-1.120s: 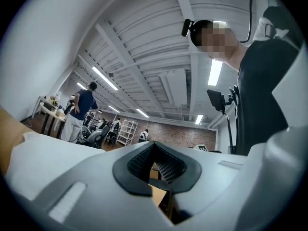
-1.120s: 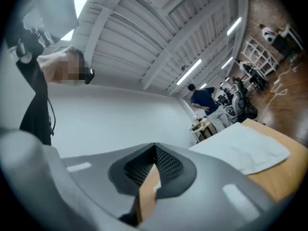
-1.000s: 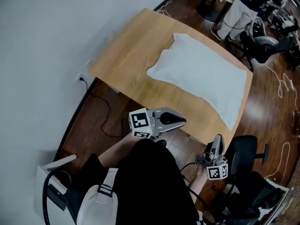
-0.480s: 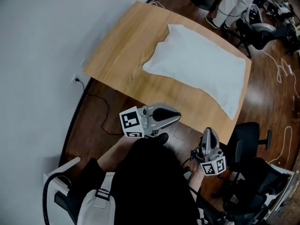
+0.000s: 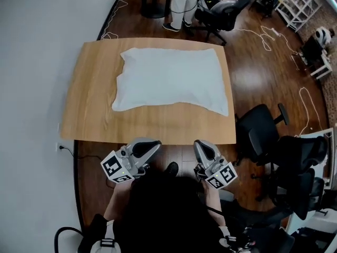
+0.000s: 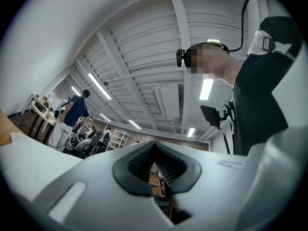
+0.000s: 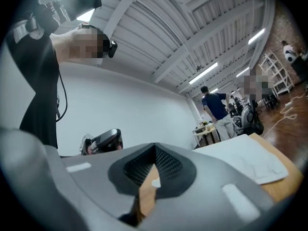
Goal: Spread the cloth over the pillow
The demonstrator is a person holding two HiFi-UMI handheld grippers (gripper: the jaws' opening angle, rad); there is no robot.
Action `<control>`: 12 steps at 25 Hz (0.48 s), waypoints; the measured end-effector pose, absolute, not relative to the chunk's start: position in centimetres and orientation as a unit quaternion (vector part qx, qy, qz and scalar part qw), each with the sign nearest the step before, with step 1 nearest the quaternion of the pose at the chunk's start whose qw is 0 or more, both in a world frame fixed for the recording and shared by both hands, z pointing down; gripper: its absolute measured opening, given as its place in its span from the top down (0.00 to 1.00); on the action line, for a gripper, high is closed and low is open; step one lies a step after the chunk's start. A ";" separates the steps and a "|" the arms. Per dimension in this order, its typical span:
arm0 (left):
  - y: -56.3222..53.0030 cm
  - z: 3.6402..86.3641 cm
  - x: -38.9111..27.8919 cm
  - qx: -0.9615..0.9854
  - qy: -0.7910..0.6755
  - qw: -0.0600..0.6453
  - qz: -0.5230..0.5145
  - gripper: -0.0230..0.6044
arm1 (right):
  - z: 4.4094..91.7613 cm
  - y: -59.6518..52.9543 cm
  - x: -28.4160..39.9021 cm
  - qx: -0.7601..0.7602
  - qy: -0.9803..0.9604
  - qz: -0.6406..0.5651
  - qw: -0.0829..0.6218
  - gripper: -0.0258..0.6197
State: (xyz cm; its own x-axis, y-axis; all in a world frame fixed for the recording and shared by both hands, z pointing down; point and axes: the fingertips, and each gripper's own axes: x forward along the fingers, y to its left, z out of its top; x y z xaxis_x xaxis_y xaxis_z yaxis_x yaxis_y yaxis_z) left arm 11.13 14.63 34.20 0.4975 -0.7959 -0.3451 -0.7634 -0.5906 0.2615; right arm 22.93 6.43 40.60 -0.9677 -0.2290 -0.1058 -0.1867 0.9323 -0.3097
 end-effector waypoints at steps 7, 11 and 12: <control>14.7 34.9 12.2 0.867 -0.447 0.043 -0.216 0.96 | 41.8 6.8 23.9 -0.106 0.980 -0.155 0.061 0.96; 14.7 34.9 12.3 0.868 -0.445 0.044 -0.218 0.97 | 42.0 7.1 23.9 -0.105 0.981 -0.152 0.057 0.96; 14.7 34.9 12.3 0.868 -0.444 0.043 -0.218 0.97 | 42.1 7.1 23.9 -0.105 0.981 -0.152 0.056 0.96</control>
State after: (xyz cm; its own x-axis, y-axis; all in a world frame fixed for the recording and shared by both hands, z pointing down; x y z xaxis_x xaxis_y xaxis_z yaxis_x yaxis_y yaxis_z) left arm 12.33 14.70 34.93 0.5101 -0.7900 -0.3402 -0.7523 -0.6015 0.2688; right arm 23.90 7.12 42.07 -0.9715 -0.2236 -0.0781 -0.1895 0.9317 -0.3099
